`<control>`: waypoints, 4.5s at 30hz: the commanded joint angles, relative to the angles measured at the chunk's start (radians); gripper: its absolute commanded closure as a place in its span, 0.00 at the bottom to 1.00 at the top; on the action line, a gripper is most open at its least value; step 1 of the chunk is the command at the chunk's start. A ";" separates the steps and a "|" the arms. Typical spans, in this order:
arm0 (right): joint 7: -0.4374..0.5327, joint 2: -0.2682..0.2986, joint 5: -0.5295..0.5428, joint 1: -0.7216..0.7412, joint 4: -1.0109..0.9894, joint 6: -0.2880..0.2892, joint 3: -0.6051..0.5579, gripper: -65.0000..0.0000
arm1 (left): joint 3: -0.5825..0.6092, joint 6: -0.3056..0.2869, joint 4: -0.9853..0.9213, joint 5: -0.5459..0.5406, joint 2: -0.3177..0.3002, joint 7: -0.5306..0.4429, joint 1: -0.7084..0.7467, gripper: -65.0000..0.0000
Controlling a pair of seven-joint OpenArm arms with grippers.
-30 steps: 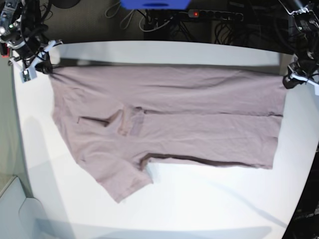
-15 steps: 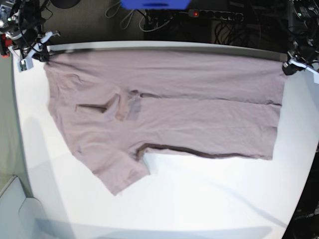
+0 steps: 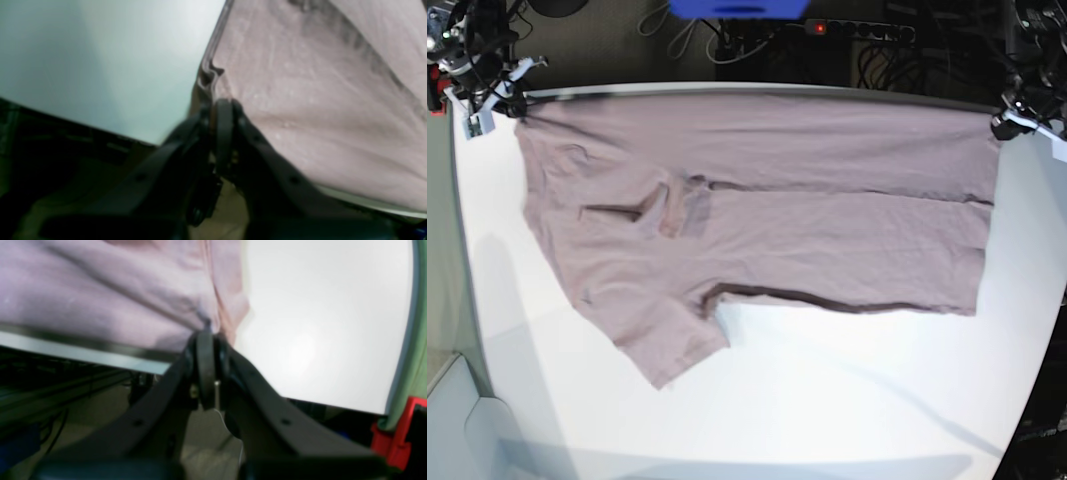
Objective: Layout the t-shirt on the table in an organized manner, then fold the t-shirt properly
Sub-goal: 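Pull the folded edge away from the hem with both grippers and release, then grasp the shirt's hem corners with both grippers, then lift the hem with both grippers and fold it toward the shoulder edge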
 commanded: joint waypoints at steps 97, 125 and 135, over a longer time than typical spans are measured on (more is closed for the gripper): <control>0.233 0.041 -0.372 1.083 -1.041 -0.001 -0.314 1.00 | 0.272 0.011 -1.018 0.693 -0.108 -0.684 -0.952 0.50; 0.239 0.041 -0.326 1.032 -0.890 -0.001 -0.286 1.00 | 0.265 -0.005 -0.934 0.838 -0.052 -0.602 -0.948 1.00; 0.236 0.026 -0.291 0.904 -0.557 -0.001 -0.242 1.00 | 0.272 -0.106 -0.603 0.601 -0.041 -0.307 -0.905 1.00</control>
